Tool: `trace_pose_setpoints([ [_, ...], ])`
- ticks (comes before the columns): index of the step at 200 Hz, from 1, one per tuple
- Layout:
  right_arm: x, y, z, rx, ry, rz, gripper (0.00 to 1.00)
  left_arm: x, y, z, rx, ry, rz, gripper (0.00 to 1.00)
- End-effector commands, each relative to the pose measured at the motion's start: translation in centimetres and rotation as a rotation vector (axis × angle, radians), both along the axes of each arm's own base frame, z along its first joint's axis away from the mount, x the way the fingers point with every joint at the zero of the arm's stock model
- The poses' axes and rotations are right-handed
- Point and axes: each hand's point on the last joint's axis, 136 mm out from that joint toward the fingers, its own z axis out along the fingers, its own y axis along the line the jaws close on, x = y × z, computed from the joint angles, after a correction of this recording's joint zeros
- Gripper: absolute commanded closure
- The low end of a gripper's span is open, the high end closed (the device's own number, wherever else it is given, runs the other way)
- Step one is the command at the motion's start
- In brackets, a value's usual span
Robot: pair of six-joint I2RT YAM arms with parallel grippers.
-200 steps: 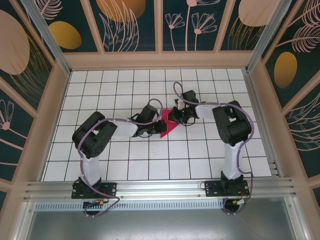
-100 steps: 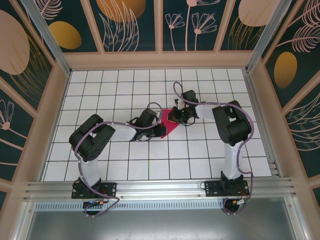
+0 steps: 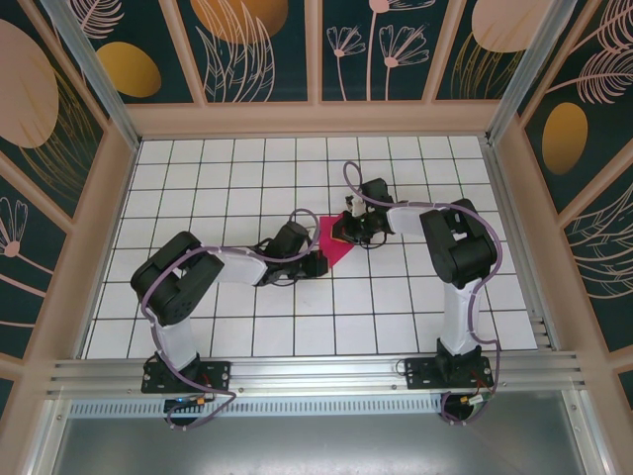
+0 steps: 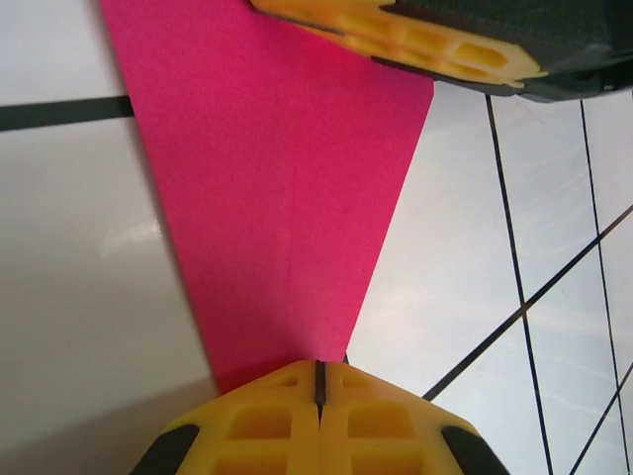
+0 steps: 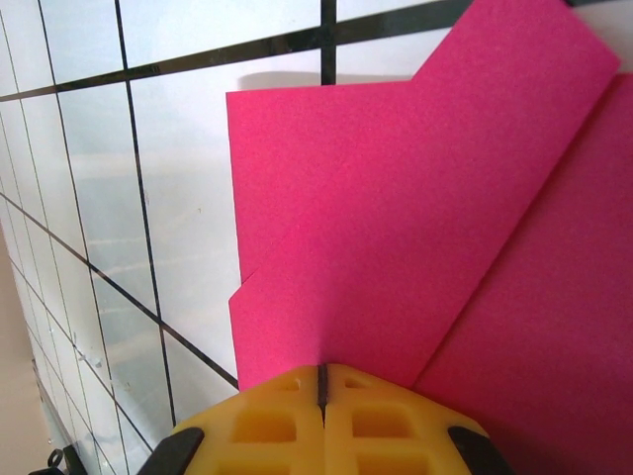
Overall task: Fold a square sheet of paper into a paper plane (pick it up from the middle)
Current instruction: Fourth fold the wing at the center of the table.
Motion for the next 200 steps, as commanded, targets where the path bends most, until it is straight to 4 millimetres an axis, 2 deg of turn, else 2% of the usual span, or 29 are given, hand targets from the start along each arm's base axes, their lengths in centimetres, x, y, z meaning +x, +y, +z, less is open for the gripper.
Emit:
trace_pose_setpoints([
  [1, -2.4, -3.6, -6.9, -0.215, 0.142, -0.064, 1.00, -3.7, 1.0, -1.9, 0.055, 0.118, -0.035, 0.97],
  [63, -2.6, -3.9, -7.2, -0.224, 0.149, -0.071, 1.00, -4.6, 1.8, -1.9, 0.072, 0.128, -0.026, 0.98],
  [95, -2.5, -3.9, -7.1, -0.223, 0.148, -0.073, 1.00, -4.3, 1.6, -1.0, 0.072, 0.099, -0.038, 0.98],
  [118, -2.5, -3.9, -7.1, -0.223, 0.148, -0.072, 1.00, -2.9, 1.2, 1.0, 0.063, 0.025, -0.030, 0.98],
  [121, -2.5, -3.9, -7.0, -0.222, 0.148, -0.071, 1.00, -2.5, 1.0, 2.2, 0.044, -0.005, -0.027, 0.98],
  [127, -2.5, -3.9, -7.1, -0.223, 0.149, -0.072, 1.00, -1.9, 0.8, 3.3, 0.034, -0.039, -0.019, 0.98],
  [151, -2.5, -3.9, -7.0, -0.223, 0.147, -0.071, 1.00, 0.0, 0.8, 6.0, 0.026, -0.131, 0.022, 0.96],
  [169, -2.5, -3.9, -7.1, -0.223, 0.147, -0.070, 1.00, 1.1, 0.8, 6.5, 0.024, -0.155, 0.050, 0.96],
  [197, -2.5, -3.9, -7.2, -0.221, 0.151, -0.071, 1.00, 2.9, 0.4, 5.8, 0.033, -0.147, 0.090, 0.97],
  [200, -2.5, -3.9, -7.2, -0.221, 0.152, -0.072, 1.00, 3.0, 0.4, 4.8, 0.048, -0.132, 0.091, 0.96],
])
